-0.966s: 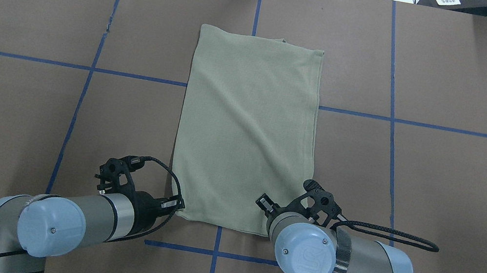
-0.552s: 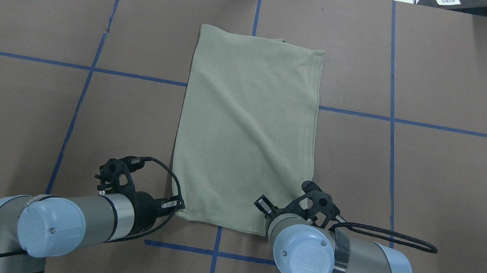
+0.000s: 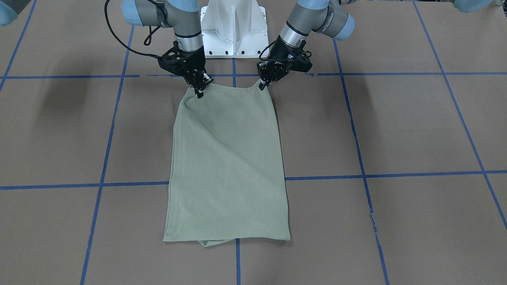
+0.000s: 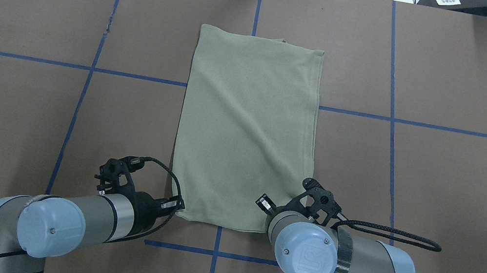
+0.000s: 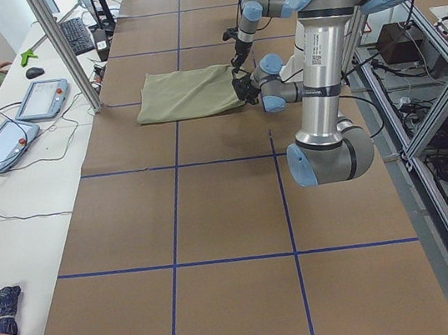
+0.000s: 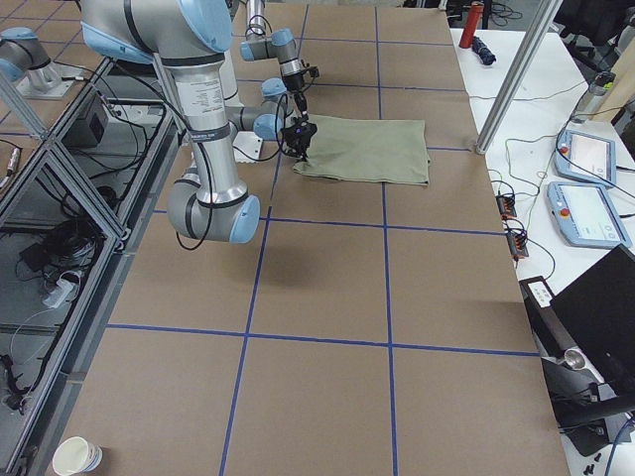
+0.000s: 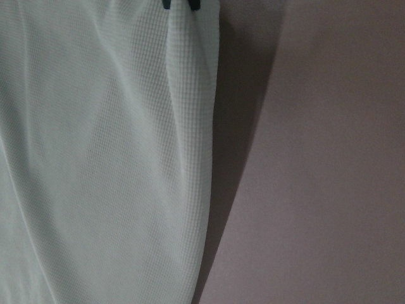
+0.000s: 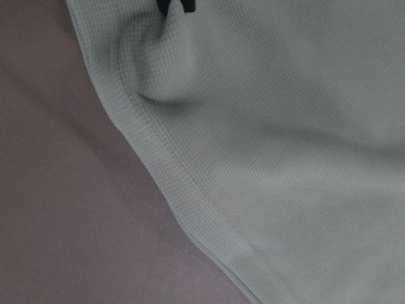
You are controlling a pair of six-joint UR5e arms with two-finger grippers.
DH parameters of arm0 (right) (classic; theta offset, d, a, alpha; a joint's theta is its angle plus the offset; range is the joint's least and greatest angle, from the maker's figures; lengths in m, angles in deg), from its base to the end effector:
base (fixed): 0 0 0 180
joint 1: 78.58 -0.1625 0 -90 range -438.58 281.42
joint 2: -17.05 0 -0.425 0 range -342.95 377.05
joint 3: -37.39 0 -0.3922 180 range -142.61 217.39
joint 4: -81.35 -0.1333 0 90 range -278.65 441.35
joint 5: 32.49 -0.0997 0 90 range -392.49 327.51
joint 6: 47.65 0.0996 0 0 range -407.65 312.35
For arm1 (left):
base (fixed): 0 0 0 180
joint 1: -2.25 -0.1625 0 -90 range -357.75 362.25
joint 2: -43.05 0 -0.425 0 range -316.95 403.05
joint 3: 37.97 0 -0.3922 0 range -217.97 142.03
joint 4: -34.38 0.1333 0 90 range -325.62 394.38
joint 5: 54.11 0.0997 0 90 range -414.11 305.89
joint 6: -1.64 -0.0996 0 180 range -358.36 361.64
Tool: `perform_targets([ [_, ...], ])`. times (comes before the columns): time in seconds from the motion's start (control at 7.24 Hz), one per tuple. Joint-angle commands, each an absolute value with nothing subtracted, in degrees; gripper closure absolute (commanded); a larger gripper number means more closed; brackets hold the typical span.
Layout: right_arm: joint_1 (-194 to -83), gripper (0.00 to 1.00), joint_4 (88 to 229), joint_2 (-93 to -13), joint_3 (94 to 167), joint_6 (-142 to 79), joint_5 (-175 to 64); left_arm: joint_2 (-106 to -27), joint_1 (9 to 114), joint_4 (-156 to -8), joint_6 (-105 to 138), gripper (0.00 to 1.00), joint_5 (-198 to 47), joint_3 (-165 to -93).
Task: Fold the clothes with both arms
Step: 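Grasp the near corners of the folded green shirt with both grippers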
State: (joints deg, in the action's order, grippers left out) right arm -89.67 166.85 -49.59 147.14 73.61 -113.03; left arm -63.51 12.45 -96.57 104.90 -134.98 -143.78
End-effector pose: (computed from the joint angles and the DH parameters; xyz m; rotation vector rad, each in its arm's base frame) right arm -0.5547 -0.2612 0.2772 0.0081 -0.8657 0.7624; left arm 0.5397 -0.2486 0.2926 0.1038 1.2926 -0.4530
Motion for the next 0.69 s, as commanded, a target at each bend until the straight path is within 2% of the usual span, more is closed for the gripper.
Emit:
perform_targets([
  [0.0,-90.18,1.00,174.19,-49.75,156.51,73.29,-113.52,-62.60,13.14,-91.44,102.04,1.00,-137.32,-152.43],
  [0.28,-88.35,1.00,186.31,-49.66,169.96,73.29,-113.70,-62.07,13.06,-75.21,101.31,1.00,-141.54,-168.42],
  [0.41,-88.25,1.00,189.59,-48.53,172.63,73.29,-114.39,-62.33,13.06,-70.87,101.31,1.00,-142.95,-172.67],
  [0.55,-87.99,1.00,189.89,-47.91,171.53,73.11,-114.49,-62.59,12.88,-69.96,101.22,1.00,-143.49,-172.28],
])
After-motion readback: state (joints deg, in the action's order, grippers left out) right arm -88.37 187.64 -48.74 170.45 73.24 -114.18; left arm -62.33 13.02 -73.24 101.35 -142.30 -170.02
